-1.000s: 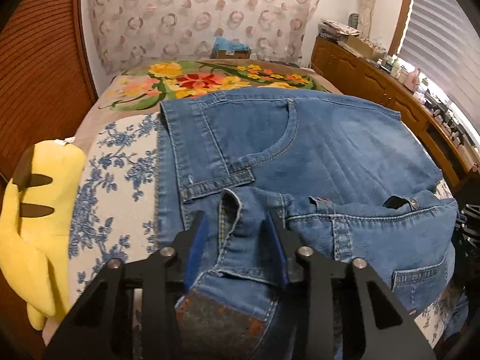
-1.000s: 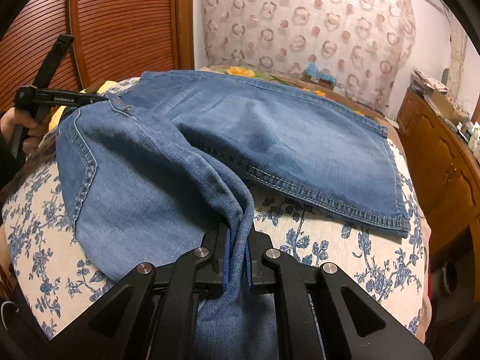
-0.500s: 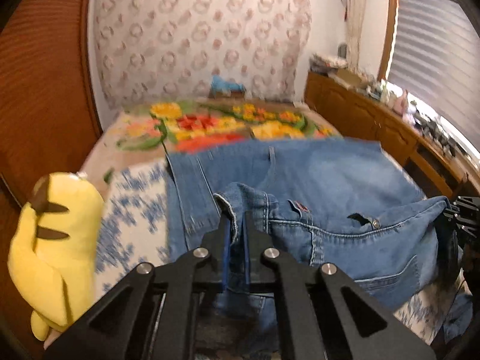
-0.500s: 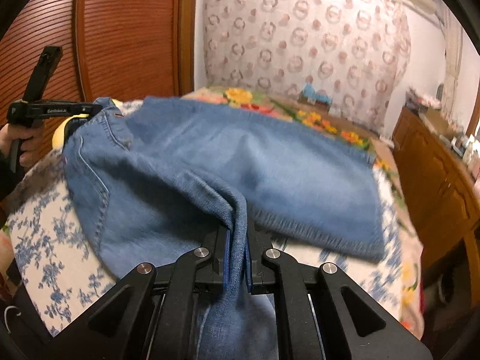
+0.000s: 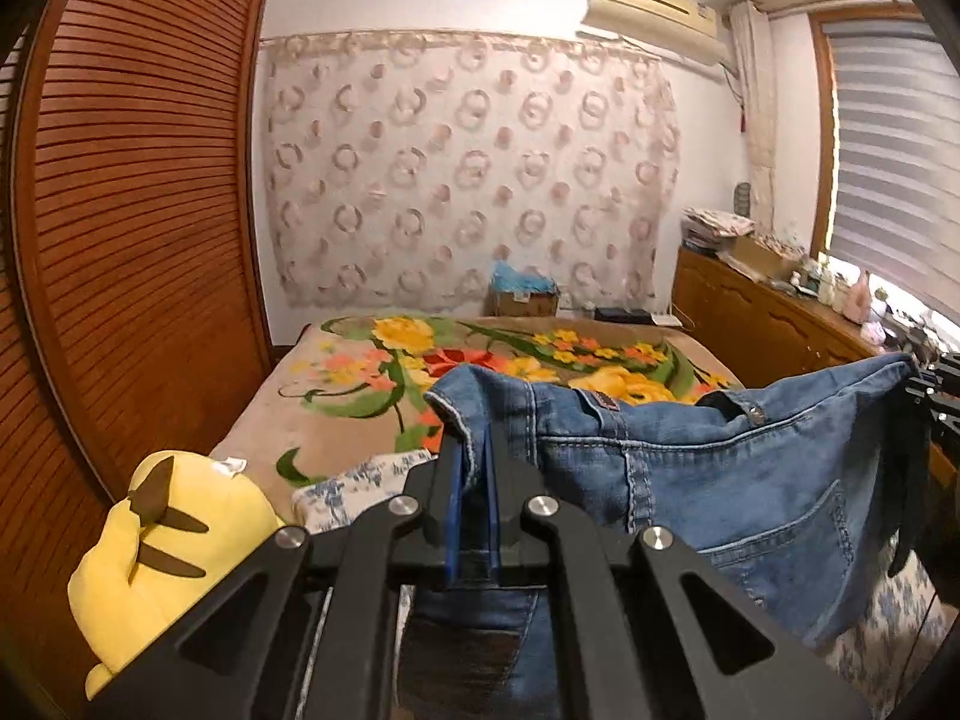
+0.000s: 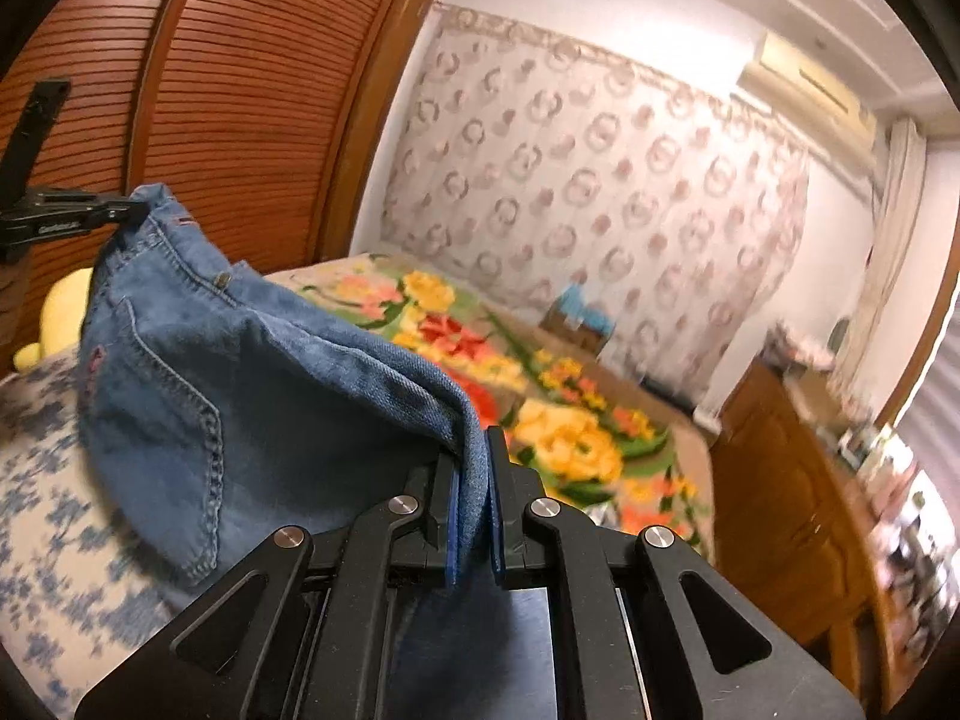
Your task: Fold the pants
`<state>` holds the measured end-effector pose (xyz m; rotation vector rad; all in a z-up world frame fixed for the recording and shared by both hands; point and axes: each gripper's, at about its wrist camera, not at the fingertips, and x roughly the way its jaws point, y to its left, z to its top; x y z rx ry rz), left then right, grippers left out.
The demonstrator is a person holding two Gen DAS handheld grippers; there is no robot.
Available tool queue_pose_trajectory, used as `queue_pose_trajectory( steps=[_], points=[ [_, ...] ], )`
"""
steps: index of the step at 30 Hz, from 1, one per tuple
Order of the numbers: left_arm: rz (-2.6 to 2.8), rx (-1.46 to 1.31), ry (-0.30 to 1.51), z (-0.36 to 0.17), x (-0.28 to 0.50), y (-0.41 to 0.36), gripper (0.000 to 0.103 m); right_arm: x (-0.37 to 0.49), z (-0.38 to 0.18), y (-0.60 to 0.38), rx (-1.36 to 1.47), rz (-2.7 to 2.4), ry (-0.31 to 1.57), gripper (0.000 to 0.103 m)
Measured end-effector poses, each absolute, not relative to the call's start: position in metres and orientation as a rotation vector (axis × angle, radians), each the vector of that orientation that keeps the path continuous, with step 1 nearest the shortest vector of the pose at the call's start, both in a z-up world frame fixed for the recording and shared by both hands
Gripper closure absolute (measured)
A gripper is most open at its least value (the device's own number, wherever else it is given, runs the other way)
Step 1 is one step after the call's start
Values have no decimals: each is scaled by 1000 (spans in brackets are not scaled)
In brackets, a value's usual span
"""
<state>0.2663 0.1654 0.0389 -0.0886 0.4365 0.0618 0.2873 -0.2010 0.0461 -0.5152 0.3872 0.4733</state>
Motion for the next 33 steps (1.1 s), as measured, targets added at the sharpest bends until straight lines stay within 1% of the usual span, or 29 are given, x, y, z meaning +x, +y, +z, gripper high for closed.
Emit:
queue_pose_trajectory(
  steps=[3, 7, 16, 18, 19, 20, 22, 23, 24, 25, 28, 30, 33],
  points=[
    [75, -93, 436, 36, 282, 172, 100, 308, 41, -191, -538, 464, 385, 98],
    [81, -97, 453, 24, 303, 178, 100, 339, 20, -181, -554, 452, 422, 98],
    [79, -88, 532, -6, 341, 171, 99, 394, -36, -179, -524, 459, 579, 98],
    [67, -92, 558, -11, 344, 168, 94, 402, -42, -182, -496, 468, 612, 98],
    [61, -91, 571, -12, 344, 167, 92, 405, -43, -184, -485, 470, 623, 96],
    [59, -91, 579, -12, 343, 165, 88, 407, -43, -185, -472, 469, 631, 93],
    [59, -81, 569, -11, 337, 160, 77, 409, -41, -187, -447, 478, 644, 84],
    [63, -71, 565, -9, 334, 158, 65, 409, -39, -189, -433, 483, 648, 74],
    [59, -61, 562, -8, 329, 155, 60, 407, -37, -192, -419, 484, 648, 66],
    [48, -54, 563, -7, 325, 153, 59, 405, -34, -194, -408, 484, 646, 64],
    [7, -38, 602, -9, 315, 145, 52, 397, -29, -203, -385, 490, 653, 60],
    [-21, -37, 620, -13, 308, 138, 41, 390, -26, -212, -372, 494, 652, 57],
    [-63, -51, 668, -22, 300, 127, 41, 383, -24, -224, -354, 486, 666, 55]
  ],
)
